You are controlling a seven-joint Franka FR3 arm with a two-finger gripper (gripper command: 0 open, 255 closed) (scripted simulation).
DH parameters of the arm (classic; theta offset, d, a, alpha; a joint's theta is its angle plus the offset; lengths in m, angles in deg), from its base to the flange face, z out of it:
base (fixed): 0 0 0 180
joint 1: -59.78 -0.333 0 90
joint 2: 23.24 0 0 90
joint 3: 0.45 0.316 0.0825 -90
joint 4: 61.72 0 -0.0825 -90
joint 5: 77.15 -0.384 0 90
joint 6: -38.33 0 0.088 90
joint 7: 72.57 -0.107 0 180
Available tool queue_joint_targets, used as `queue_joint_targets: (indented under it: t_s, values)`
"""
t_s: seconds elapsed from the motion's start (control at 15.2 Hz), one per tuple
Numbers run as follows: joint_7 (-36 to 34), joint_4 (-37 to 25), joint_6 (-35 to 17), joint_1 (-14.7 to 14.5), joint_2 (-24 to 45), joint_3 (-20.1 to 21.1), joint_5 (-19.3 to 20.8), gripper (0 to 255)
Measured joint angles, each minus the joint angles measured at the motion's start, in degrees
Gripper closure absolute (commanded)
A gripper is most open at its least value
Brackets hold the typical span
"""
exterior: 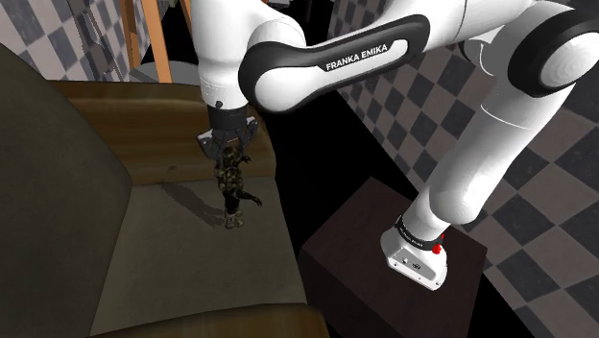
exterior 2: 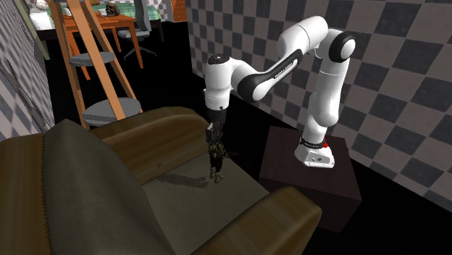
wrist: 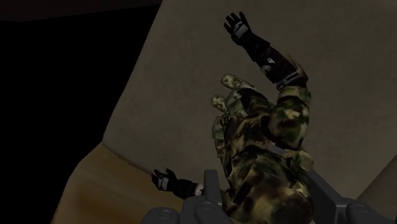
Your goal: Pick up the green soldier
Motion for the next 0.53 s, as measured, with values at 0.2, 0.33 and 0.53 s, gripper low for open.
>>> queue_joint_targets:
  t_s: [0.2, 0.33, 0.53]
  values:
    - [0.64, -1.62, 2.13, 0.11, -0.69, -0.05, -0.55, 255]
    - [0.94, -2.98, 3.72, 0.13, -0.99, -0.05, -0.82, 255]
    - [1.31, -4.8, 5.67, 0.17, -1.17, -0.09, -1.01, 255]
